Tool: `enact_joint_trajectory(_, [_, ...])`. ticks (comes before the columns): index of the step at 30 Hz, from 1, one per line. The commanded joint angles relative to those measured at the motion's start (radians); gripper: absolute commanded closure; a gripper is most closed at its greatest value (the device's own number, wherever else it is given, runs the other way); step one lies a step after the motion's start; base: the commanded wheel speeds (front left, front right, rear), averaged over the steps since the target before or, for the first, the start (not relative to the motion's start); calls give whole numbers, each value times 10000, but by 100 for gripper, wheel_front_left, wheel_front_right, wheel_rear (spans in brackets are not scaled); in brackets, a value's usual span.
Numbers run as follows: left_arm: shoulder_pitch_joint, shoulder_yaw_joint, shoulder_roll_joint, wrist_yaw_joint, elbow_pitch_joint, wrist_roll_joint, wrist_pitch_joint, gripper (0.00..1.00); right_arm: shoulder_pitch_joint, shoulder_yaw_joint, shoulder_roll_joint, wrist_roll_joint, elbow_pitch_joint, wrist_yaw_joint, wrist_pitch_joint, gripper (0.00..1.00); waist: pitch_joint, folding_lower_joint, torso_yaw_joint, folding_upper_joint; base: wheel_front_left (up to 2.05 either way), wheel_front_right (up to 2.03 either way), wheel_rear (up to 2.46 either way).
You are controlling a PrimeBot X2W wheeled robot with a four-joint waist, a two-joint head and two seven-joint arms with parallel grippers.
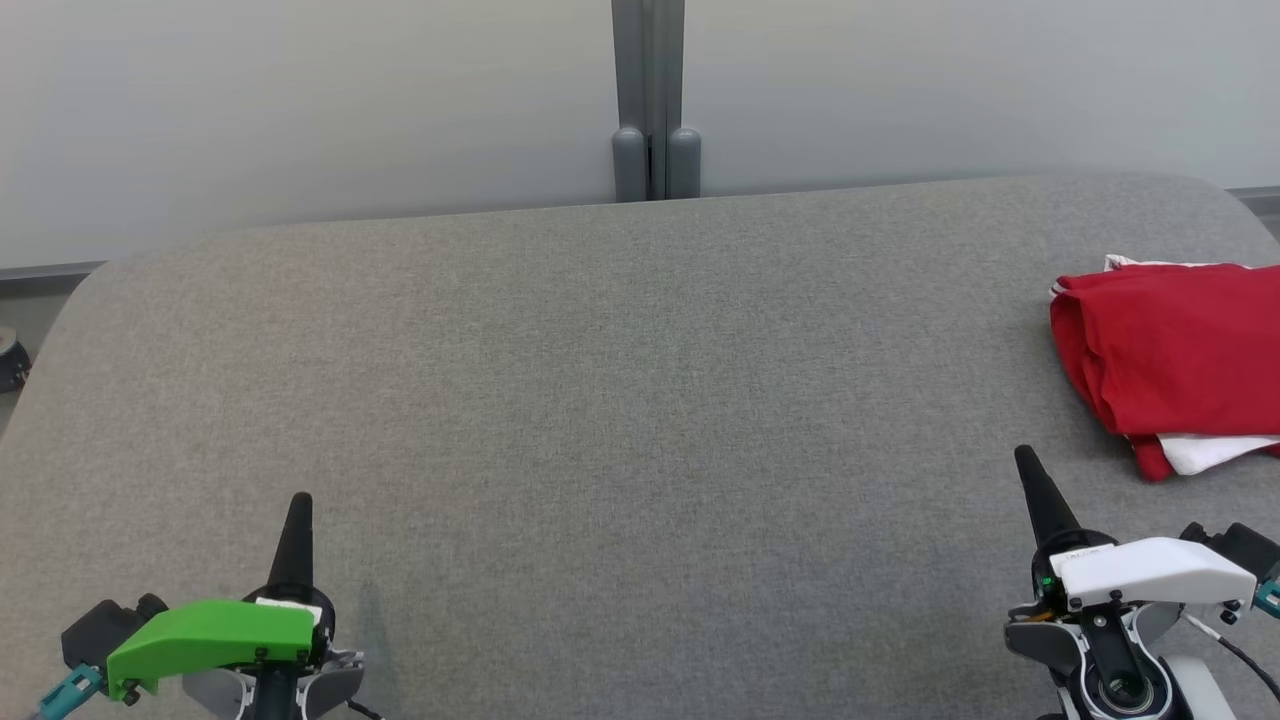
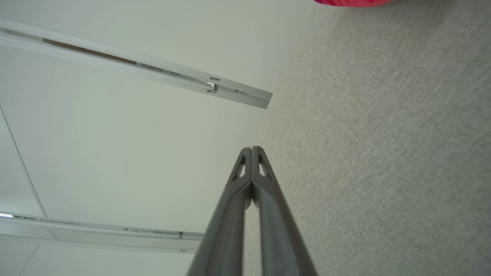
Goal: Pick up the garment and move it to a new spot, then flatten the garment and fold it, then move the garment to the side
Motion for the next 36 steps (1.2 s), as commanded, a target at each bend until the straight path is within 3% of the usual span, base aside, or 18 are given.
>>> enact_joint_trajectory(1, [-237,96,44,-98,-100,-222,51,100,-216,-45,-61,235,-111,5,60,100,0,0,-3,0,0,0,0])
enact_joint_trajectory(36, [-400,676,53,-519,-307,-2692,788,100,-310,-390,-85,2827,-219,6,756,100,-1,0,-111,0,0,0,0])
